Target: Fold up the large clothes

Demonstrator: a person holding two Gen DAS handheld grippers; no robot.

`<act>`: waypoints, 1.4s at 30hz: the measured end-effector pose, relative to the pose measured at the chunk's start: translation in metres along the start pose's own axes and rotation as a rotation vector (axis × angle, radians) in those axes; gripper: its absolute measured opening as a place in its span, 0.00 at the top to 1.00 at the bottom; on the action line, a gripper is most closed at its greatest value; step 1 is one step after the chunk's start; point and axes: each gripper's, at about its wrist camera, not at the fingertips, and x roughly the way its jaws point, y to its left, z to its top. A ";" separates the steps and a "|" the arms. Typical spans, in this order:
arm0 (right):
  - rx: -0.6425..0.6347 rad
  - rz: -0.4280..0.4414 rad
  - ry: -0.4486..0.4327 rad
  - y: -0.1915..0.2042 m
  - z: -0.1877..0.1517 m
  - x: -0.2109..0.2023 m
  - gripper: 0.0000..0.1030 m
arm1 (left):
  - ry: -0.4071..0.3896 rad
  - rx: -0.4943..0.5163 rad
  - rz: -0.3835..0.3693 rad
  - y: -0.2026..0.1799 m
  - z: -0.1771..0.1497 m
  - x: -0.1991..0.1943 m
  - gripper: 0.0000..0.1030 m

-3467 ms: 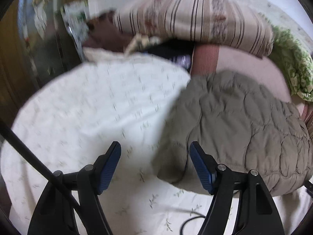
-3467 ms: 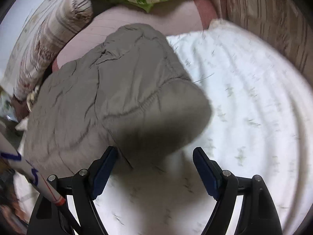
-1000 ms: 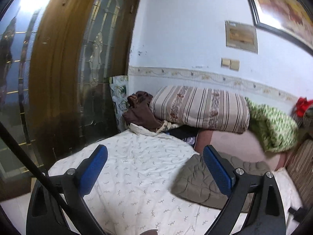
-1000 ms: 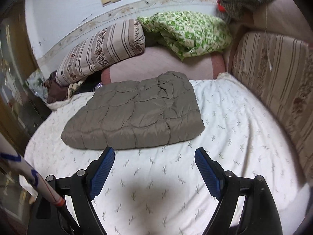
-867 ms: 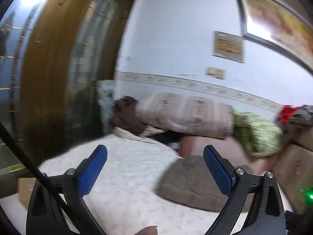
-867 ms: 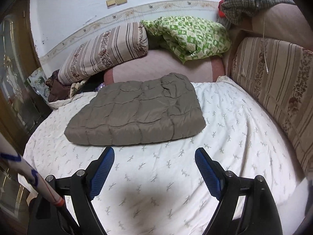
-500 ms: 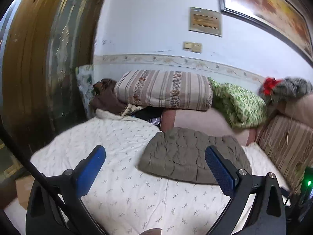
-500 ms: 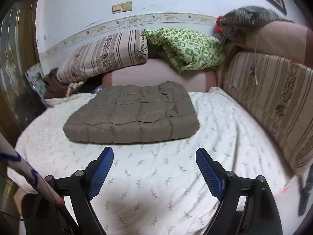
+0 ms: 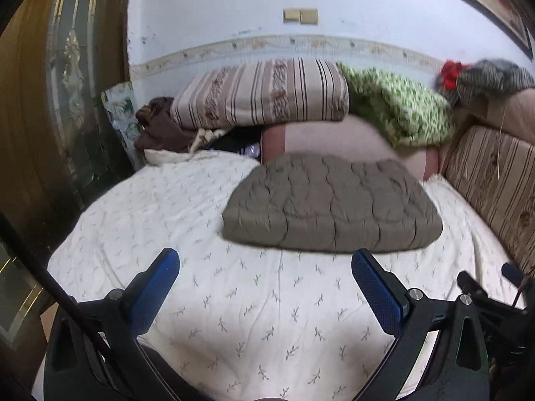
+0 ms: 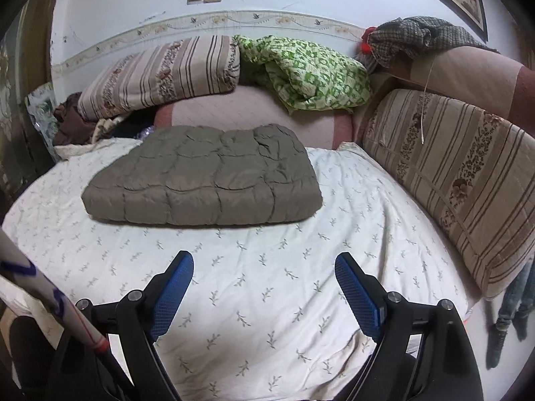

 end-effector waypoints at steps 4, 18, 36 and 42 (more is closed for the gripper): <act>-0.011 -0.010 0.022 0.004 -0.001 0.005 0.12 | 0.037 0.005 -0.013 -0.001 -0.007 0.012 0.01; -0.024 -0.033 0.079 0.009 -0.004 0.020 0.12 | 0.163 0.033 -0.037 -0.009 -0.027 0.046 0.01; -0.058 -0.049 0.122 0.013 -0.011 0.035 0.10 | 0.203 0.028 -0.042 -0.009 -0.035 0.057 0.01; -0.060 -0.052 0.124 0.011 -0.011 0.038 0.10 | 0.192 0.042 -0.032 -0.012 -0.037 0.058 0.01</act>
